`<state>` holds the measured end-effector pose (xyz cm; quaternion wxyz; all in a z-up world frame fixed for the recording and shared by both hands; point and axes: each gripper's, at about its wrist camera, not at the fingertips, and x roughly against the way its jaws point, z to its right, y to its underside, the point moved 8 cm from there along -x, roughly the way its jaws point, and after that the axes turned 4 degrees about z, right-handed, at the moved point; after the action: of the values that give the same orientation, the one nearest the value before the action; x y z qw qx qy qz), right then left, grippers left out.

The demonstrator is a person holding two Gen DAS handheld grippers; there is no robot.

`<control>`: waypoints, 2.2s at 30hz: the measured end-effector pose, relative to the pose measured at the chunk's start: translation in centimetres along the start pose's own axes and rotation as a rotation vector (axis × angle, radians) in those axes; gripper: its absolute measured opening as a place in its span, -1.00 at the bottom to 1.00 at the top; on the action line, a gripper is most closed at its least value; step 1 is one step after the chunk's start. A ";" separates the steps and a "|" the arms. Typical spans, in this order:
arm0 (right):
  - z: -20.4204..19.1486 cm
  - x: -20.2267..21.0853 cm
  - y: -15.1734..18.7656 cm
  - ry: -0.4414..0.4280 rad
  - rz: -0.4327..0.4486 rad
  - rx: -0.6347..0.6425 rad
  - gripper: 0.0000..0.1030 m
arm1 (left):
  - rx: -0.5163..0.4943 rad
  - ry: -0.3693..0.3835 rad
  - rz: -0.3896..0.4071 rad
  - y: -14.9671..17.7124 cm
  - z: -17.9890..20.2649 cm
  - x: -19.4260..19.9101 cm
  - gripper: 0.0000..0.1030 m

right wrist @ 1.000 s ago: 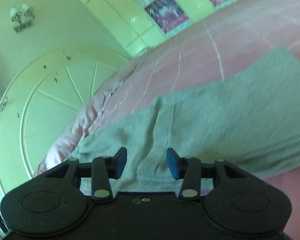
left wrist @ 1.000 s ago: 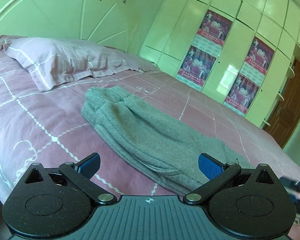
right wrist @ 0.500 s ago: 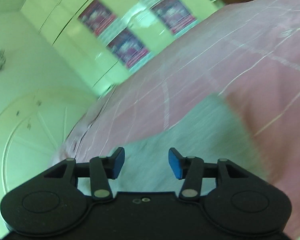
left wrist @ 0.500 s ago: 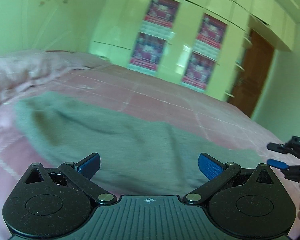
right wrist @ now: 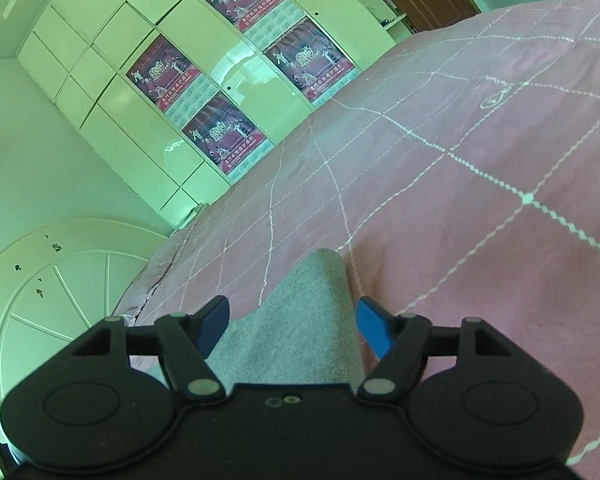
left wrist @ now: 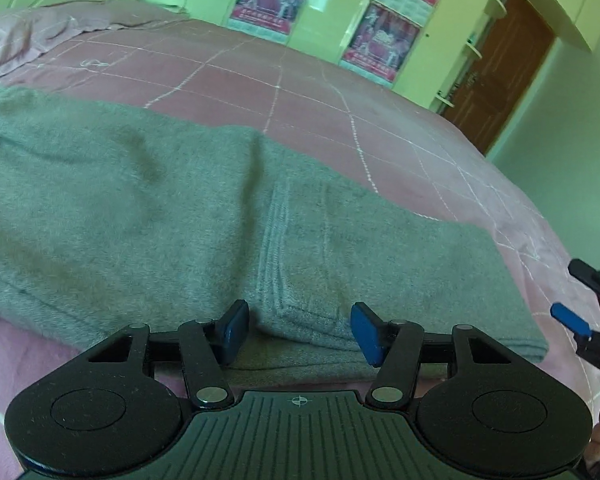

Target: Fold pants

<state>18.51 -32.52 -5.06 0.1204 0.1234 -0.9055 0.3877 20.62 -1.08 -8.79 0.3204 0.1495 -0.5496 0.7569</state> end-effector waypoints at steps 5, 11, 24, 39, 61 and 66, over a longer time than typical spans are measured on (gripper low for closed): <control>0.7 0.1 -0.3 -0.009 0.012 -0.027 0.24 | 0.078 0.027 -0.018 0.6 -0.3 -0.9 0.12; 0.5 -0.1 -0.8 -0.095 -0.010 -0.071 0.01 | 0.132 0.092 0.066 -0.4 -1.1 -0.4 -0.64; 0.6 -4.5 -0.1 -0.012 -0.160 0.012 -0.67 | 0.105 0.076 0.028 0.9 -1.8 -1.0 -0.59; 0.3 -12.0 1.1 0.075 -0.249 0.177 -0.95 | 0.088 0.044 0.074 1.8 -1.3 -0.7 -0.52; -2.4 -3.1 3.7 -0.033 -0.154 0.229 -0.71 | 0.093 0.028 0.067 2.0 -0.4 -0.3 -0.52; -2.0 -3.6 5.2 0.015 -0.226 0.249 -0.71 | 0.105 0.038 0.059 1.8 -0.5 -0.2 -0.51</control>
<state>20.46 -27.07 -8.32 0.1538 0.2356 -0.8299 0.4817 19.68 -0.99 -10.38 0.3002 0.1356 -0.5073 0.7963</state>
